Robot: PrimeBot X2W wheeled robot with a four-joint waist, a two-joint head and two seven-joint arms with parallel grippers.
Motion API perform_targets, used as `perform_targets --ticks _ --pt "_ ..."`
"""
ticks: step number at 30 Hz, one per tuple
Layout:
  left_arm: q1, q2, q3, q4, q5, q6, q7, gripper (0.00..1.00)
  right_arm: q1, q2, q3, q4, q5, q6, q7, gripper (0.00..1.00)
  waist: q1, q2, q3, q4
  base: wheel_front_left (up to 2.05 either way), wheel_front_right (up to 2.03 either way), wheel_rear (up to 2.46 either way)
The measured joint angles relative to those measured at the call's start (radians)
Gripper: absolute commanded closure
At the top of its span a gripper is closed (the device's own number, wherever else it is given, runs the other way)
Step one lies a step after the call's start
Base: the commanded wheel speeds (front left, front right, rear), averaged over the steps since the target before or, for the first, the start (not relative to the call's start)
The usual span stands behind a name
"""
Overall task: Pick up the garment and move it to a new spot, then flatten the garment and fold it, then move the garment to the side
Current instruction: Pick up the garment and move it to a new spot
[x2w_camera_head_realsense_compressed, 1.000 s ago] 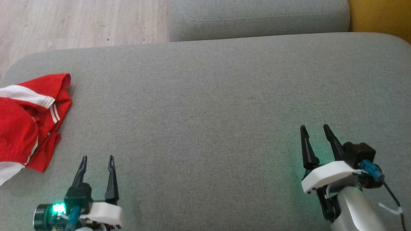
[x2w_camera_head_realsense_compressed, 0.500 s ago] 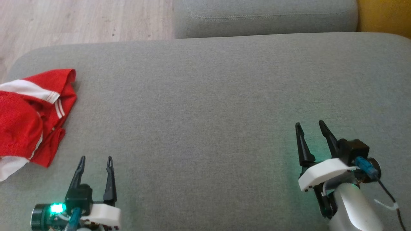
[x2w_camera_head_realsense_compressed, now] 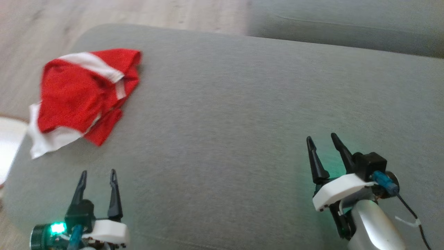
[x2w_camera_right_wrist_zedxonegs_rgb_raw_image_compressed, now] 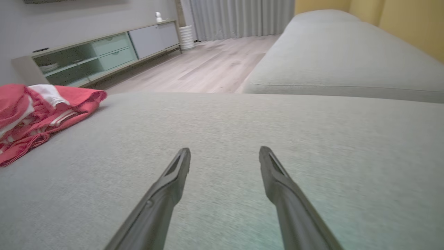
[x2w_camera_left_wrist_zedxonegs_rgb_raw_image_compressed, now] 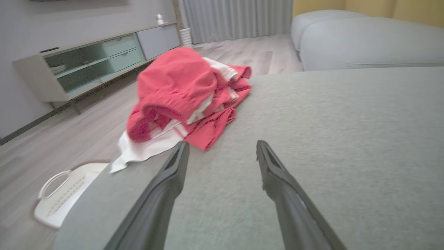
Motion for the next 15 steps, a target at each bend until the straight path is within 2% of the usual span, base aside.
perform_targets --ticks 10,15 --pt "0.012 0.009 0.088 0.011 -0.012 0.000 0.000 0.00 -0.001 0.000 0.061 0.021 0.025 0.000 0.000 0.00 0.0000 0.0000 0.003 0.209 0.00 0.00 0.00" --pt "0.012 0.007 0.122 0.011 -0.021 -0.018 0.000 0.00 -0.025 0.000 0.070 0.020 0.024 0.000 0.000 0.00 0.0000 0.0000 0.035 0.255 0.00 0.00 0.00"
